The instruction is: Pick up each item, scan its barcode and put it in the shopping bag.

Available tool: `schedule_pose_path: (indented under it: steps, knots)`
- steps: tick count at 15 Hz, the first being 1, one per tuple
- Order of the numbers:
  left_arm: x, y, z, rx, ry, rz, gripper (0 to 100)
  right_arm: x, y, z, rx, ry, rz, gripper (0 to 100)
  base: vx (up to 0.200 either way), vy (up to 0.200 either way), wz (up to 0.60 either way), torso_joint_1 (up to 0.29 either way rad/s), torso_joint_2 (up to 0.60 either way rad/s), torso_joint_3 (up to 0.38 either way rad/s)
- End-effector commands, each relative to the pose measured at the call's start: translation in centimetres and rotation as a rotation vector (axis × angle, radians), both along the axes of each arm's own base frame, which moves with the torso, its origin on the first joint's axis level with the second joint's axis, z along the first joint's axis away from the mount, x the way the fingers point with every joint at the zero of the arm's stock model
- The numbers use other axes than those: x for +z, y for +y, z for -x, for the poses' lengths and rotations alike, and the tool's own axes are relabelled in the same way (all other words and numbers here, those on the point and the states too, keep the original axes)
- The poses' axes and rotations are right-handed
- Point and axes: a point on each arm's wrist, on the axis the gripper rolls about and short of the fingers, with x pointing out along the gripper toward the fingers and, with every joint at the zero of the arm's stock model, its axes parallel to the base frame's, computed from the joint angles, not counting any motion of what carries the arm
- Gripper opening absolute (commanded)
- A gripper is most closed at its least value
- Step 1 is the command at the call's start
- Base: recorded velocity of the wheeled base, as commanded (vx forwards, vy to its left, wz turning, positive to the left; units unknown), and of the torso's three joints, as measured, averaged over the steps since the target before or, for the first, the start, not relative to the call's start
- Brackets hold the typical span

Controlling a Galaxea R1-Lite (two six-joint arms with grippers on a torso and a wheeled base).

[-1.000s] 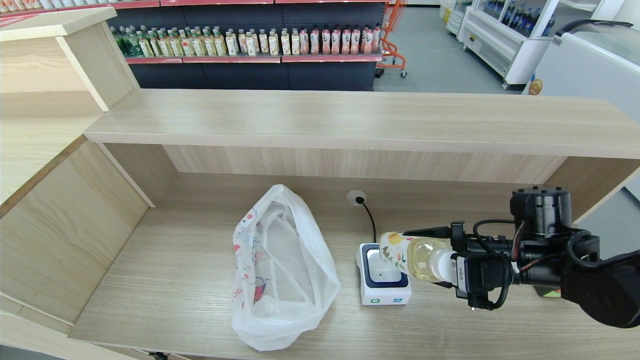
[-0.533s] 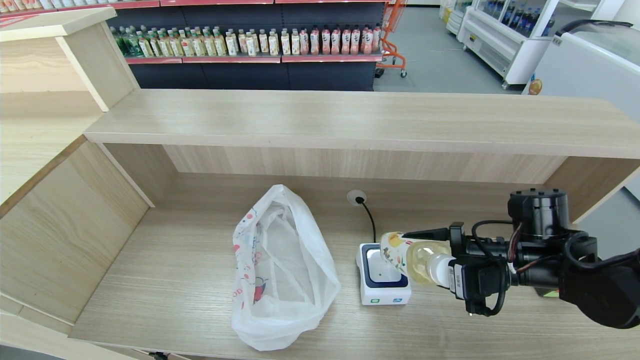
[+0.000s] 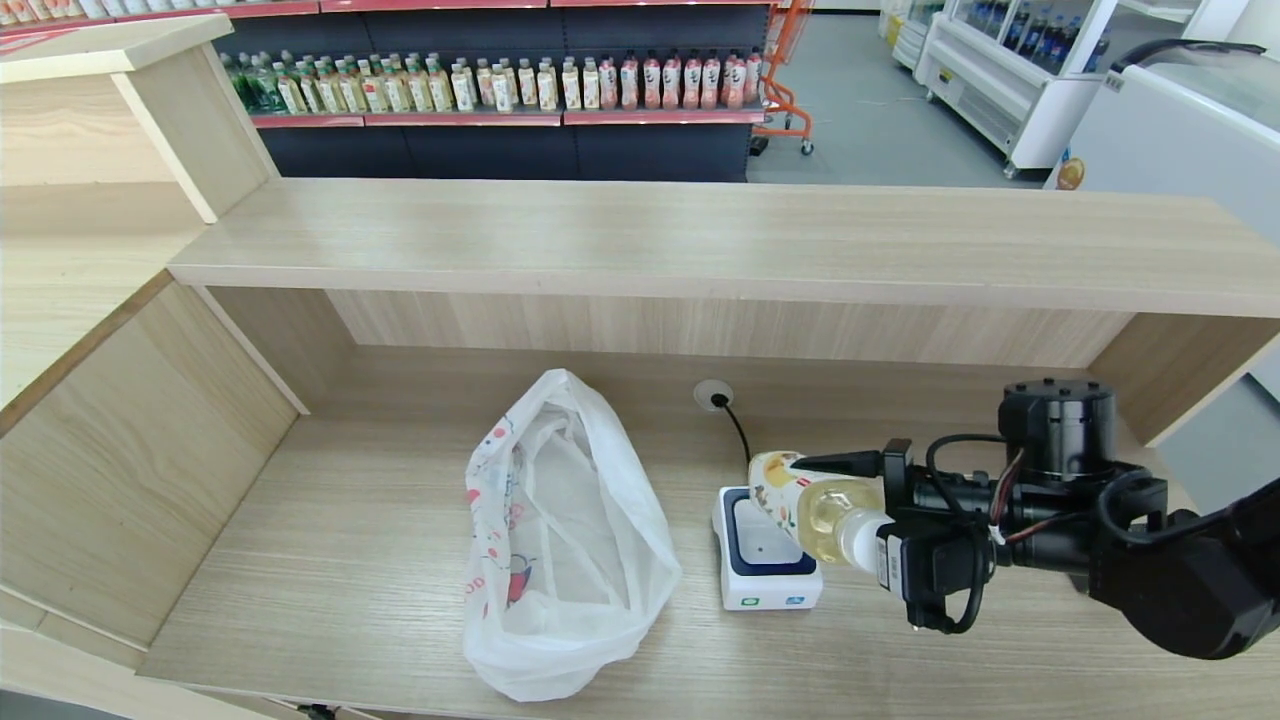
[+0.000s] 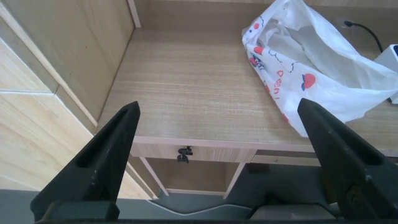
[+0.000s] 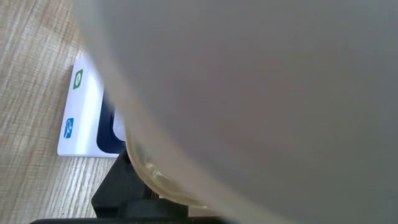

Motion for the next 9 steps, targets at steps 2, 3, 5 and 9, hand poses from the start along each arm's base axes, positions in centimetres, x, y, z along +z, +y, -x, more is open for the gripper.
schedule_pose_path:
  steps: [2, 3, 5, 9]
  knots:
    - [0.0, 0.0, 0.0, 0.000, 0.000, 0.000, 100, -1.1, 0.7, -0.5, 0.015, 0.004, 0.002, 0, 0.000, 0.000, 0.00, 0.000, 0.00, 0.000]
    - [0.0, 0.0, 0.0, 0.000, 0.000, 0.001, 100, -1.3, 0.8, -0.5, 0.018, 0.004, 0.003, 0, 0.000, 0.000, 0.00, 0.000, 0.00, 0.000]
    - [0.0, 0.0, 0.0, 0.000, 0.000, 0.001, 100, -1.7, 1.0, -0.6, 0.023, 0.004, 0.003, 0, 0.000, 0.000, 0.00, 0.000, 0.00, 0.000]
    - [0.0, 0.0, 0.0, 0.000, 0.000, 0.001, 100, -2.1, 1.2, -0.8, 0.034, -0.004, 0.013, 0, 0.000, 0.000, 0.00, 0.000, 0.00, 0.000]
